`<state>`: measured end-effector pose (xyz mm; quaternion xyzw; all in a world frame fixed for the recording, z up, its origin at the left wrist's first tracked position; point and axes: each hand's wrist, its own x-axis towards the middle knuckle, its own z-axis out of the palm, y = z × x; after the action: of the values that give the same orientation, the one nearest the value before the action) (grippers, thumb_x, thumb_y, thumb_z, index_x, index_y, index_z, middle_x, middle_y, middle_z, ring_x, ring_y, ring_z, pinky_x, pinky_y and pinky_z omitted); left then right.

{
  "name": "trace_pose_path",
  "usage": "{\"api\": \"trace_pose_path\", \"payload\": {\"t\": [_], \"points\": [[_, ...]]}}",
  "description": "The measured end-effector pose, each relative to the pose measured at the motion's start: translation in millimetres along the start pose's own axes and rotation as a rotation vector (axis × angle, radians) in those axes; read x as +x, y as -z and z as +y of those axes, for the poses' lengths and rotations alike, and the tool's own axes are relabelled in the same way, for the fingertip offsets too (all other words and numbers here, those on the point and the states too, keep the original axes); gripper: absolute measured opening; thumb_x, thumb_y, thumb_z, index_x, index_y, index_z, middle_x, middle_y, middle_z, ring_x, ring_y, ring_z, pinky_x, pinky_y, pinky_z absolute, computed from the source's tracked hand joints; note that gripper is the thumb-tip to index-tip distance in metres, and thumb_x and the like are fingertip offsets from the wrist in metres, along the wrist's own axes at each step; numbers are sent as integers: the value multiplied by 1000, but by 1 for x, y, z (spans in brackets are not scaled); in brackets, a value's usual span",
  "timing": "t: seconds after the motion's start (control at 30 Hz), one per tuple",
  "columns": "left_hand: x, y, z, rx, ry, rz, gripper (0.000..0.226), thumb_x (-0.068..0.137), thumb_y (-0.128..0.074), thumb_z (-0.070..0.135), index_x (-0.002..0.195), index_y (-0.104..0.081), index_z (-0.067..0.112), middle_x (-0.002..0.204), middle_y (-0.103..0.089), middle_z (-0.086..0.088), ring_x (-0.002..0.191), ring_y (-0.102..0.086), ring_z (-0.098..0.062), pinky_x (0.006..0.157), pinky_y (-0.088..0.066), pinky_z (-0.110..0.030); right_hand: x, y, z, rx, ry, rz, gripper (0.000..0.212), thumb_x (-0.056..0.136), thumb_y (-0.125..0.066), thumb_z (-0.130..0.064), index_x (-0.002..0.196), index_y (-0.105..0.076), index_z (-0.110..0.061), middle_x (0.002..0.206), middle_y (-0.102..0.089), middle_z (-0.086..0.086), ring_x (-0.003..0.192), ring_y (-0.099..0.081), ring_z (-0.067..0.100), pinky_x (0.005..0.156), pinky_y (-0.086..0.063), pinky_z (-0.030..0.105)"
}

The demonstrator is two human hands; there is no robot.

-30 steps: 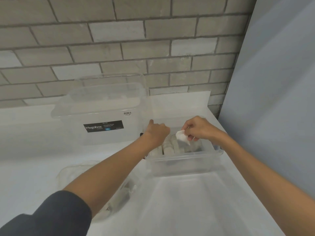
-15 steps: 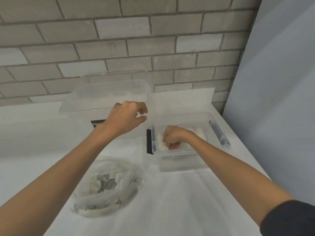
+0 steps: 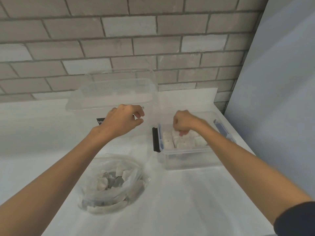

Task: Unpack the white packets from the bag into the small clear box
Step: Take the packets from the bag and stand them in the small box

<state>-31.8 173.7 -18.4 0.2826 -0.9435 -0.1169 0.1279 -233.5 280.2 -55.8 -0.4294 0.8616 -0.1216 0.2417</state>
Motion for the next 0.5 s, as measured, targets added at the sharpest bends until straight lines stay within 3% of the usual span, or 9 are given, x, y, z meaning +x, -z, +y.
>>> {"api": "trace_pose_path", "payload": {"t": [0.23, 0.37, 0.5], "points": [[-14, 11, -27, -106, 47, -2, 11, 87, -63, 29, 98, -65, 32, 95, -65, 18, 88, -62, -7, 73, -43, -30, -38, 31, -62, 96, 317, 279, 14, 91, -54, -12, 95, -67, -13, 83, -69, 5, 65, -70, 13, 57, -54, 25], [-29, 13, -53, -105, 94, -64, 5, 86, -64, 30, 90, -66, 32, 84, -65, 21, 85, -61, -9, 76, -49, -33, -55, 8, -108, 159, 433, 197, 13, 91, -54, -13, 91, -67, -14, 80, -69, 5, 64, -70, 12, 51, -49, 19], [-52, 4, -77, -110, 137, -209, 8, 83, -64, 30, 77, -66, 34, 79, -66, 18, 80, -59, -2, 77, -51, -33, -56, -36, -135, 88, 479, 12, 15, 89, -53, -11, 90, -67, -9, 79, -67, 6, 67, -72, 16, 49, -50, 21]]}}
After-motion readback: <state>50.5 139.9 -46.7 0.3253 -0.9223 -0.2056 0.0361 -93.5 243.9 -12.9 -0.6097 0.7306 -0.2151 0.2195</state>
